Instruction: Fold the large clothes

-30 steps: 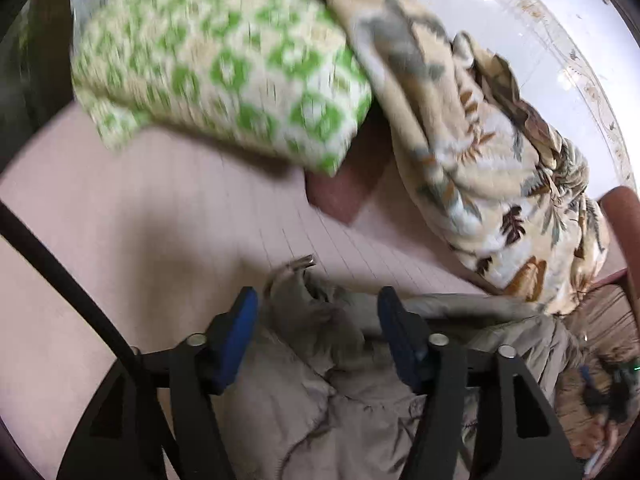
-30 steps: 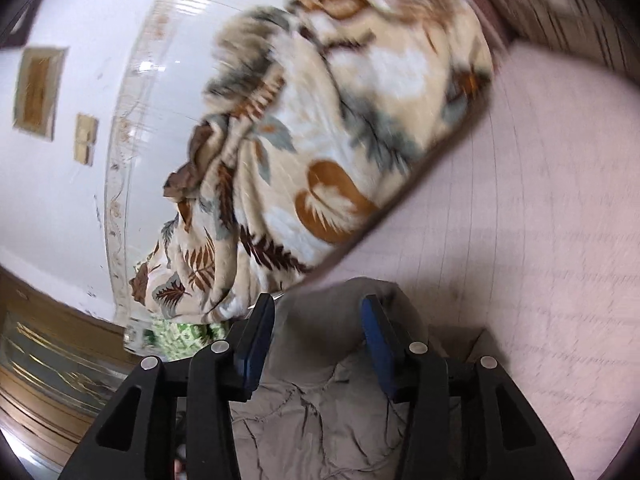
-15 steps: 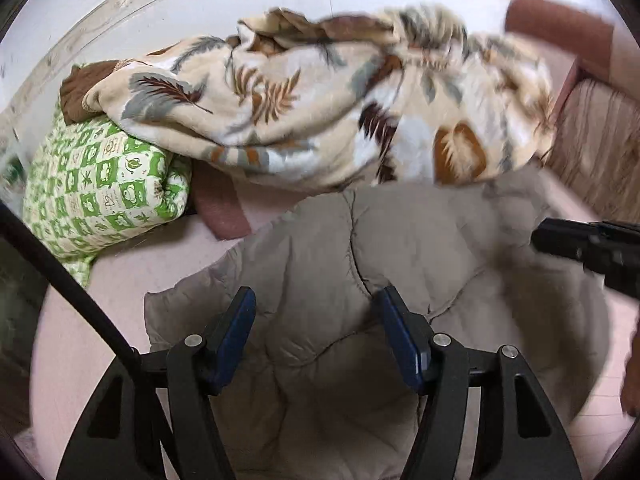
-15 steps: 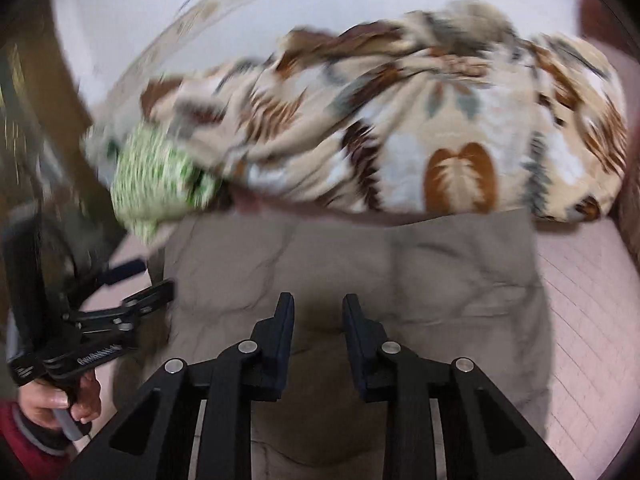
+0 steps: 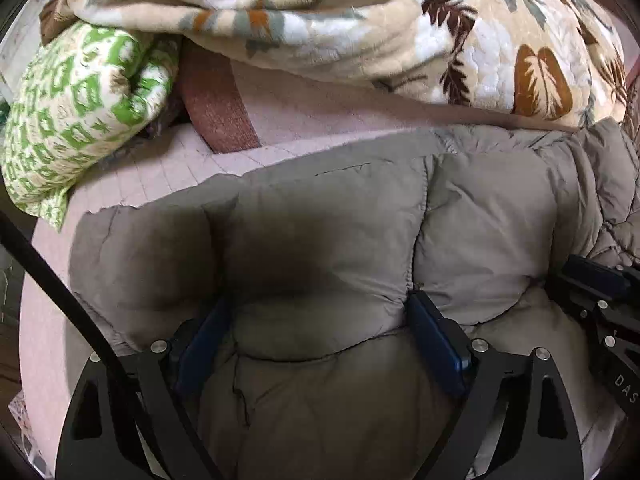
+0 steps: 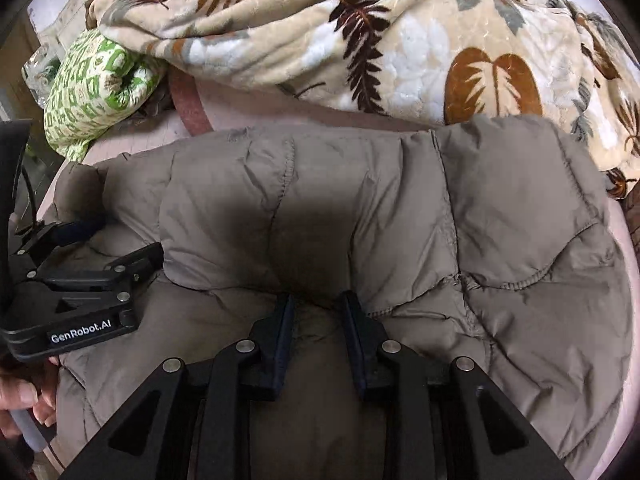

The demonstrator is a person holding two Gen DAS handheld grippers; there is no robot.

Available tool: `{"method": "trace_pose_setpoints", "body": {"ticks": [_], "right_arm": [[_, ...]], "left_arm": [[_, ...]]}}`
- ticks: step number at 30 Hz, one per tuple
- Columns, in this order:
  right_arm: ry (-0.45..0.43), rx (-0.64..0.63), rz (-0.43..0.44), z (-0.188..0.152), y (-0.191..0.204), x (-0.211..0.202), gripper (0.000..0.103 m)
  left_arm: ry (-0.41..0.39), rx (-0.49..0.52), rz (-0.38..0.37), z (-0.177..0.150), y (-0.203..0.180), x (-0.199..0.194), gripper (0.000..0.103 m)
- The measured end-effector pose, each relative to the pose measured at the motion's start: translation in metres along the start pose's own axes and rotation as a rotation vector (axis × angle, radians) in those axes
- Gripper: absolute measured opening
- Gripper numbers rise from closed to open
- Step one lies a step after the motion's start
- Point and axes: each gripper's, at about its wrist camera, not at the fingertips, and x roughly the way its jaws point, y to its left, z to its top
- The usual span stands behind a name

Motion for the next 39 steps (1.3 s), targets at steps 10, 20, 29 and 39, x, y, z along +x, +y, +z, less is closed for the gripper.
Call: {"method": "trace_pose_setpoints", "body": {"ticks": [10,20,29,39], "right_arm": [[-0.173,0.022,0.062,-0.050,-0.025,-0.127,0.028],[-0.110,0.078,-0.038,-0.100,-0.061,-0.099,0.028],[-0.006,0.146,0.021,-0.109,-0.080,-0.061,0.028],[-0.135,0.150,-0.044,-0.052,-0.102,-0.094,0.028]], "left_arm": [[-0.183,0.049,-0.103,-0.054,0.015,-0.118,0.082],[-0.095,0.045,-0.078,-0.106,0.030,-0.077,0.082],[-0.067,0.005,-0.121,-0.114,0.033,-0.055,0.084],[-0.087,-0.110,-0.038,-0.060,0.098,-0.062,0.079]]}}
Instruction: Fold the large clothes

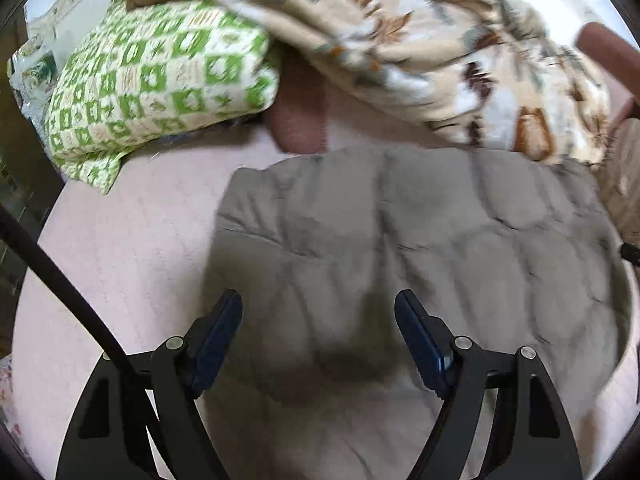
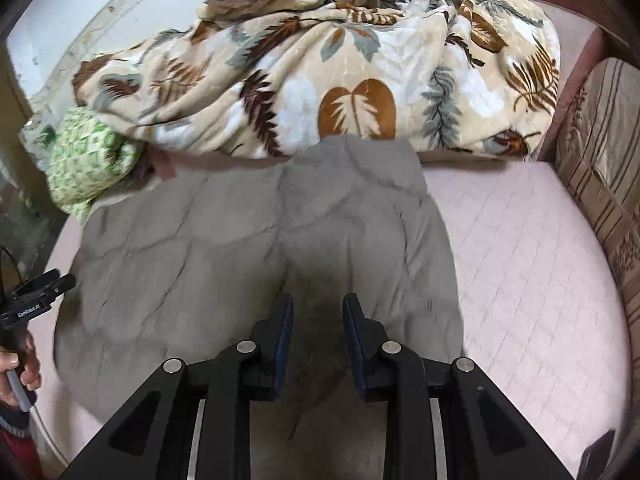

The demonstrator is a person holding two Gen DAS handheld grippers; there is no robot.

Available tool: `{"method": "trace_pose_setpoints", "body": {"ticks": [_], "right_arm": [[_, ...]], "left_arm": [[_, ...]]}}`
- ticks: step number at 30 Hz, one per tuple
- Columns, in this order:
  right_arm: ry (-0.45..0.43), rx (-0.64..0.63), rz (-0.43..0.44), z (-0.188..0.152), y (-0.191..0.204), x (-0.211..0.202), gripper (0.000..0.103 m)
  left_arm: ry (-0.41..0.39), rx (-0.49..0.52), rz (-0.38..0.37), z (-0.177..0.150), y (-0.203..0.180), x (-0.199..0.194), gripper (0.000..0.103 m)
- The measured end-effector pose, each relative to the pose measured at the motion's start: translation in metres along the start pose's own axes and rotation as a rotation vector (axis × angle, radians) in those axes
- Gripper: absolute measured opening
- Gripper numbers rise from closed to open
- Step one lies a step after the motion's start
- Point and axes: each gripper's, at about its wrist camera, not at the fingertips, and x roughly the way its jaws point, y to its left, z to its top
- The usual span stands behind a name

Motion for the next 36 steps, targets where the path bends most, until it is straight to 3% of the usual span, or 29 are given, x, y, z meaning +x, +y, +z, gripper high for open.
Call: {"method": "trace_pose_setpoints", "body": {"ticks": [4,13,21,27,32,36], "right_arm": [[0.068,0.010,-0.038,0.012,-0.005,0.036,0.028],[0.167,0.095,0.003,0.011,-0.022,0.071,0.028],[0.052,0.061,0.037,-0.004,-0.005,0.002,0.028],[-0.022,0.050,0.085,-0.045,0.008,-0.039,0.029],[-0.037,0.093,0.073,-0.075,0.013,-0.047,0.029],[-0.030,0.112,0.070,-0.083,0.011,-0.041,0.029]], "left_arm": [[0.074,0.004,0.031,0.005,0.007,0.033,0.079],[0.146,-0.041,0.012,0.007,0.011,0.066,0.082],[0.003,-0.050,-0.072,-0.011,0.011,-0.013,0.078],[-0.080,-0.064,-0.067,-0.056,0.016,-0.059,0.078],[-0.110,-0.094,-0.035,-0.089,0.019,-0.068,0.078],[-0.076,-0.109,-0.010,-0.099,0.022,-0.045,0.078]]}}
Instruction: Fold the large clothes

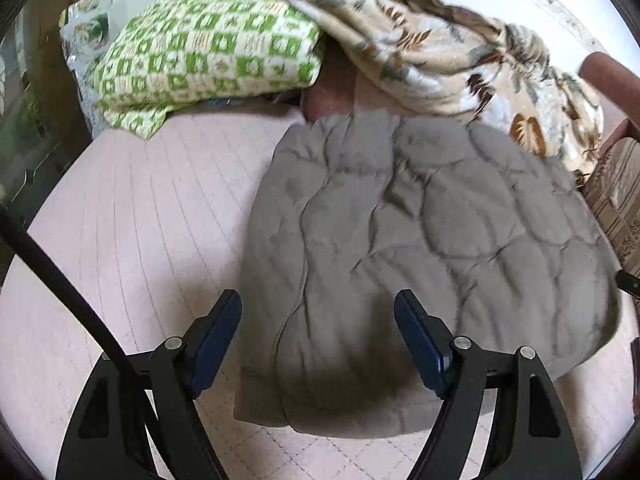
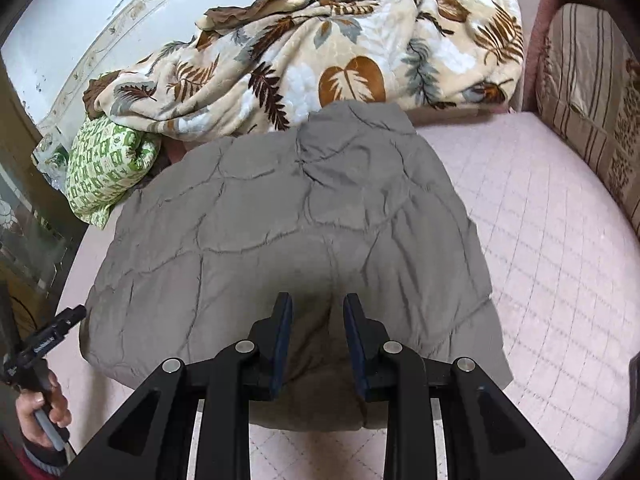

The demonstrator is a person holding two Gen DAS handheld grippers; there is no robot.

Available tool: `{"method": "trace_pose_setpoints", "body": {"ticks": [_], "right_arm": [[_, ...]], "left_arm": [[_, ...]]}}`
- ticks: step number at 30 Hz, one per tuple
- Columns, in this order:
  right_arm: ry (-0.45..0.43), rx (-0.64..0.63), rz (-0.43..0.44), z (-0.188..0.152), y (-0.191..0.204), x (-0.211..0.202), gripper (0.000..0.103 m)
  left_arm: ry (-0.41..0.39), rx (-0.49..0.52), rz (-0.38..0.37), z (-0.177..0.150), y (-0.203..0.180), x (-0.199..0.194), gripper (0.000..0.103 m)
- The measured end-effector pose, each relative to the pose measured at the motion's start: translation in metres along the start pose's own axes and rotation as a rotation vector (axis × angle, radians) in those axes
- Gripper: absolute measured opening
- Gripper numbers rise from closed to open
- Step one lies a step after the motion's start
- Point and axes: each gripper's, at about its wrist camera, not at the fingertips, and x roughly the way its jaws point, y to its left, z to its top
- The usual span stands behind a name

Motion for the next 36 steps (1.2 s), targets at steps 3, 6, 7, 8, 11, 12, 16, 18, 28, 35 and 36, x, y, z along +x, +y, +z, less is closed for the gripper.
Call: {"method": "trace_pose_setpoints", "body": {"ticks": [3,6,7,8,11,12,16,18,28,35,36], "right_arm": [[0.019,-0.006,-0.030,-0.005,-0.002,0.013,0.029],[0.036,0.005,-0.034,-0.008,-0.007,0.026,0.029],[0.040,0.003,-0.036,-0.010,-0.007,0.029,0.029],[0.045,0.000,-0.039,-0.010,-0.007,0.032,0.029],[0.055,-0.015,-0.051,-0.014,-0.006,0.039,0.029],[0.059,-0.014,-0.049,-0.014,-0.007,0.041,0.029],[0.068,-0.017,-0.040,-0.017,-0.009,0.048,0.029],[0.070,-0.020,-0.040,-0.019,-0.009,0.050,0.029],[0.053,-0.045,-0.067,-0.017,-0.003,0.042,0.029],[0.003,-0.076,-0.026,-0.014,0.015,0.023,0.029],[-0.004,-0.089,-0.021,-0.014,0.020,0.021,0.029]], "left_arm": [[0.014,-0.012,-0.012,-0.005,0.002,0.013,0.079],[0.023,-0.026,-0.015,-0.008,0.005,0.022,0.080],[0.026,-0.029,-0.016,-0.009,0.005,0.024,0.080],[0.027,-0.023,-0.012,-0.009,0.004,0.026,0.080],[0.025,-0.011,-0.001,-0.011,0.002,0.029,0.080],[0.024,-0.007,0.001,-0.011,0.000,0.029,0.081],[0.023,-0.004,-0.001,-0.013,0.000,0.031,0.081],[0.023,-0.003,-0.001,-0.013,0.000,0.032,0.081],[0.002,0.012,0.022,-0.011,-0.001,0.020,0.081],[-0.059,0.043,0.038,-0.007,-0.009,-0.004,0.080],[-0.066,0.044,0.035,-0.005,-0.010,-0.007,0.080]]}}
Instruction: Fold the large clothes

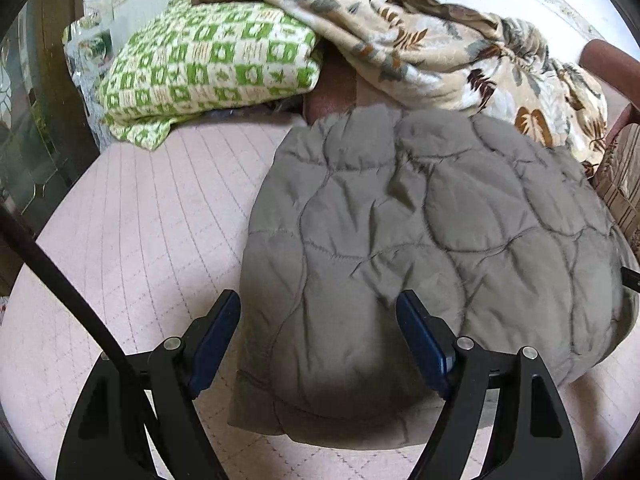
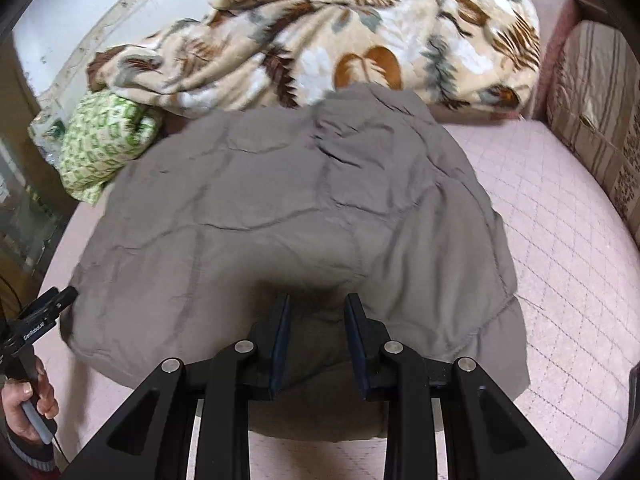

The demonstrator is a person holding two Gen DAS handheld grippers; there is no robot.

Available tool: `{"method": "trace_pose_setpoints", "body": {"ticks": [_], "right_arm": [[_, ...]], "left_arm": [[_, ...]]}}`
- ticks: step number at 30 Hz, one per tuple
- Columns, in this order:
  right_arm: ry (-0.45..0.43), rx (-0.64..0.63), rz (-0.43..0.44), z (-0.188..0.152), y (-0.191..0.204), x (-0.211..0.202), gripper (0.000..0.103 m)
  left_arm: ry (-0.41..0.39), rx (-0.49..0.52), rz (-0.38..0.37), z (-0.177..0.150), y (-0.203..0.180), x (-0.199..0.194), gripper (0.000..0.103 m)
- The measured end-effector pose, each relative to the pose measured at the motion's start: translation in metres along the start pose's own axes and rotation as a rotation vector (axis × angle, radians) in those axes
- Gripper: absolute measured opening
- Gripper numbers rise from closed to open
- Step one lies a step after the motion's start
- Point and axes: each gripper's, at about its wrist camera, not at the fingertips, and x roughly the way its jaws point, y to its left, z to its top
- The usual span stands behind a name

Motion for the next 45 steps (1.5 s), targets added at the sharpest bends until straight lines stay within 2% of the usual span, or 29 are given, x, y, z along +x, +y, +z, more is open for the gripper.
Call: {"method": "trace_pose_setpoints", "body": {"ticks": [5,14,28,34,39,41,45], "right_arm": [[-0.022,-0.032,0.026,-0.001,0.018,-0.001,0.029],[0.015,-0.030,0.033,0.002,0.023,0.024,0.030],[0.069,-0.032,0.036,-0.003,0.020,0.053,0.031],[0.051,-0.003,0.099,0.000,0.011,0.039,0.032],[-0.008,0.060,0.183,0.003,-0.006,-0.002,0.043],[-0.028,0.097,0.198,0.002,-0.017,-0.015,0.045],[-0.041,0.176,0.220,-0.007,-0.043,-0.033,0.047]], "left_arm": [[-0.027,0.008,-0.024,0.006,-0.012,-0.005,0.080],[0.025,0.071,-0.014,0.006,-0.042,0.025,0.080],[0.073,0.074,-0.027,0.006,-0.042,0.046,0.083],[0.094,0.008,-0.115,0.013,-0.024,0.035,0.082],[0.060,-0.072,-0.171,0.017,0.008,0.005,0.082],[0.075,-0.114,-0.205,0.013,0.023,0.000,0.082],[0.123,-0.207,-0.224,0.001,0.055,-0.001,0.082]]}}
